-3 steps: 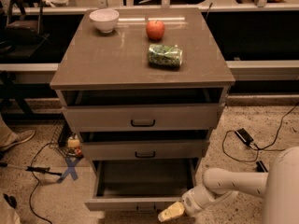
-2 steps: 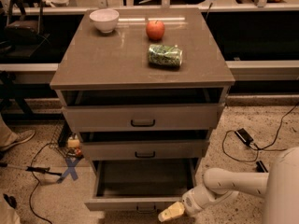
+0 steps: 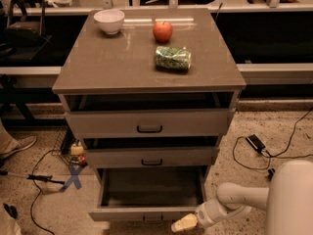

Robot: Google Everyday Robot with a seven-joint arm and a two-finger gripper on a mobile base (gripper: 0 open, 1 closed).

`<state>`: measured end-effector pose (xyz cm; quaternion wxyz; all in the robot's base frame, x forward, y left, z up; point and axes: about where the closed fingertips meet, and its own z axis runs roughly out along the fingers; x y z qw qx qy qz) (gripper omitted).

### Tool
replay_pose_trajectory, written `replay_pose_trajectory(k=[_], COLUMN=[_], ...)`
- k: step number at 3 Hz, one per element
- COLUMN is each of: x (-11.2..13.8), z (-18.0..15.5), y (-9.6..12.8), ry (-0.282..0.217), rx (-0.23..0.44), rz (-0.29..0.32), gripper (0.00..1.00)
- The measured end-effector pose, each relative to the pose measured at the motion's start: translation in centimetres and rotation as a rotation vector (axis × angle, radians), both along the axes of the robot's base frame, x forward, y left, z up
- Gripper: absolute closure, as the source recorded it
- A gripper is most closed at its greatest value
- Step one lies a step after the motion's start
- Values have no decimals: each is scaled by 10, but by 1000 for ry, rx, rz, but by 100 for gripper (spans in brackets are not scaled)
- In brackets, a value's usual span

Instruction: Close bottom drawer

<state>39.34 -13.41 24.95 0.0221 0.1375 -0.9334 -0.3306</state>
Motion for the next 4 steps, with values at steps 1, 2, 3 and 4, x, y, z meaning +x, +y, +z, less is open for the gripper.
replay_pose_trajectory(k=[1, 2, 3, 4], x=[12, 26, 50, 70], z=[-39, -68, -87, -95], y=[-23, -37, -42, -39], ry=[21, 25, 4, -18], rx=[-54, -72, -102, -117], rz=[-59, -101, -125, -136], gripper=[18, 41, 65, 88])
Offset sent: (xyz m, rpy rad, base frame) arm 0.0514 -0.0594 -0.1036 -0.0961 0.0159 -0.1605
